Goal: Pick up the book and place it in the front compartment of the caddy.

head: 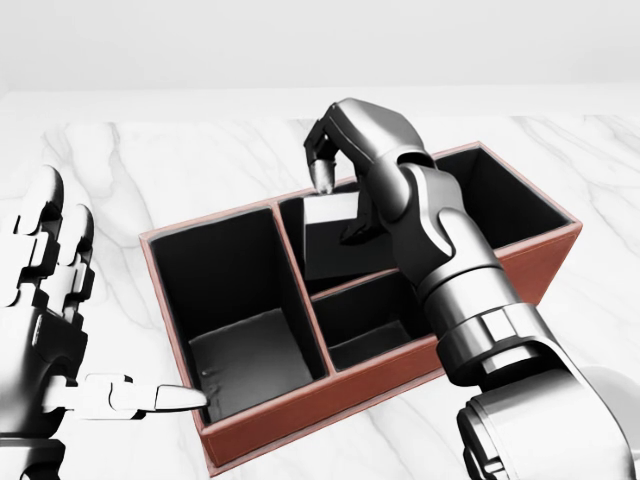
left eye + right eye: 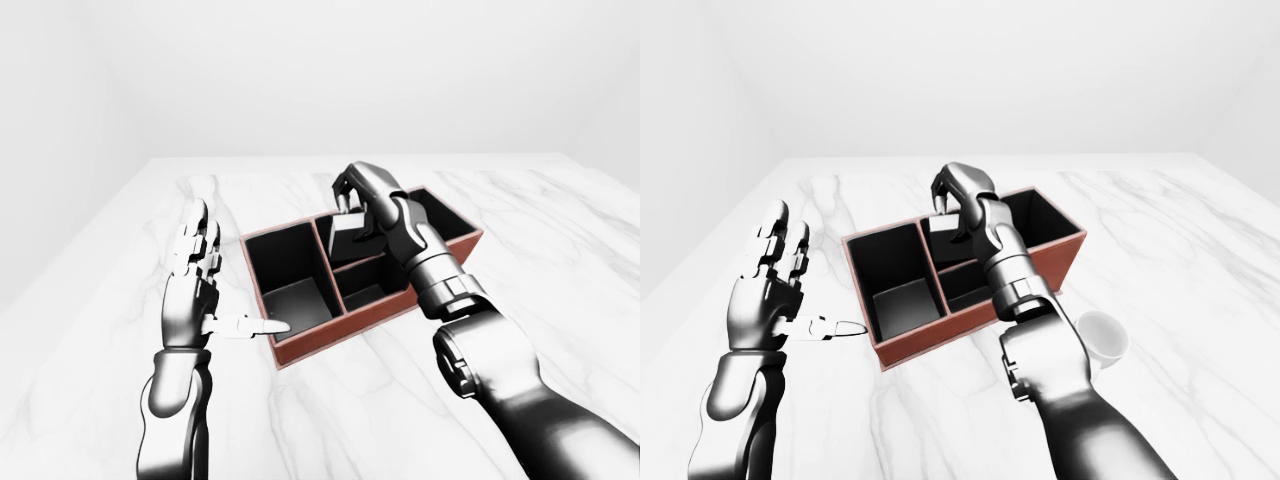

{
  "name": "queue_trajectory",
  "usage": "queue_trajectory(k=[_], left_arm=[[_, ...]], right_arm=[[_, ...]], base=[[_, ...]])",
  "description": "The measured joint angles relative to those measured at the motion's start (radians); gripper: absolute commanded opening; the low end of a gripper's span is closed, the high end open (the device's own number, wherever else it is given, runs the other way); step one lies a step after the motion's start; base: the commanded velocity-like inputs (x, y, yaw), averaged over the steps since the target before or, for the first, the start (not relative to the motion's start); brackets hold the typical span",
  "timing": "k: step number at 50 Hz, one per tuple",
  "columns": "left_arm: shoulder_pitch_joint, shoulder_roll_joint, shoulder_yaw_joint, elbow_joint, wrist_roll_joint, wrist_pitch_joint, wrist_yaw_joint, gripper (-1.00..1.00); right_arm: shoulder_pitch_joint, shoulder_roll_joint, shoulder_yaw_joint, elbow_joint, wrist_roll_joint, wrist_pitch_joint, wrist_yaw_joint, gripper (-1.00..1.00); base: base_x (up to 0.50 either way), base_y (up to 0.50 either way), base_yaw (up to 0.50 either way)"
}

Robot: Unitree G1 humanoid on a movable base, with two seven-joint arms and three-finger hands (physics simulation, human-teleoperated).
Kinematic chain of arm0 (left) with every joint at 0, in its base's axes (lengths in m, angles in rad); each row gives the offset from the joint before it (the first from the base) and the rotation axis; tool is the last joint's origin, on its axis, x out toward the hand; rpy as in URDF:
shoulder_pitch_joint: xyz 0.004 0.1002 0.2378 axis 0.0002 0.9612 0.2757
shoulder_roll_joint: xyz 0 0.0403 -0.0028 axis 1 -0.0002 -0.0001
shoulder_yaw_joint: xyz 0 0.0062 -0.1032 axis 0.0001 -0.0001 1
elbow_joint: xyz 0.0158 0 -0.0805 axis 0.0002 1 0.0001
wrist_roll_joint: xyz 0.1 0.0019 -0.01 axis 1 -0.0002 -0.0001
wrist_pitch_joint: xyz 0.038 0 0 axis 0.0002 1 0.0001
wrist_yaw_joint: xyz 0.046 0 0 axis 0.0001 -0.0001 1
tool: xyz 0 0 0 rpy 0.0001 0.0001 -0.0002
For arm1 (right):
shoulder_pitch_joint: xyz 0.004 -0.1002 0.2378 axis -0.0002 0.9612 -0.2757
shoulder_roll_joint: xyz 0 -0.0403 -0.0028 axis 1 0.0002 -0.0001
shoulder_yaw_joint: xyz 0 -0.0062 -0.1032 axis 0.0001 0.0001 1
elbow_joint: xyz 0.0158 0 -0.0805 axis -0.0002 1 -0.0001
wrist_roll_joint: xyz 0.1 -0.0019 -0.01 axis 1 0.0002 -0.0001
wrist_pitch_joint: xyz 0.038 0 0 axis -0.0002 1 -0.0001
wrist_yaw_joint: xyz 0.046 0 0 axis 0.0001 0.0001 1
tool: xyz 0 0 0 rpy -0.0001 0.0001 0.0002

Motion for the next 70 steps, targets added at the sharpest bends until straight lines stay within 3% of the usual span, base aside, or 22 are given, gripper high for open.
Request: queue_trajectory(k=[7, 20, 31, 70], left_arm=[[-0.001, 0.000, 0.000, 0.002, 0.001, 0.000, 0.000, 1.00], [-0.002, 0.000, -0.001, 0.008, 0.002, 0.000, 0.002, 1.00], [-0.002, 0.000, -0.001, 0.010, 0.002, 0.000, 0.002, 1.00], [-0.001, 0.000, -0.005, 0.014, 0.008, 0.000, 0.004, 1.00]], right_arm=[[-0.004, 0.001, 0.002, 0.019, -0.001, -0.016, -0.012, -1.00], [-0.024, -0.005, 0.004, 0.077, -0.005, -0.083, -0.078, -1.00], [-0.032, -0.009, 0.008, 0.126, -0.014, -0.119, -0.123, -1.00], [-0.036, -0.006, 0.018, 0.214, -0.053, -0.119, -0.227, -1.00]], base=[[0.00, 0.00, 0.00], [0.00, 0.00, 0.00], [0.00, 0.00, 0.00], [0.00, 0.00, 0.00]])
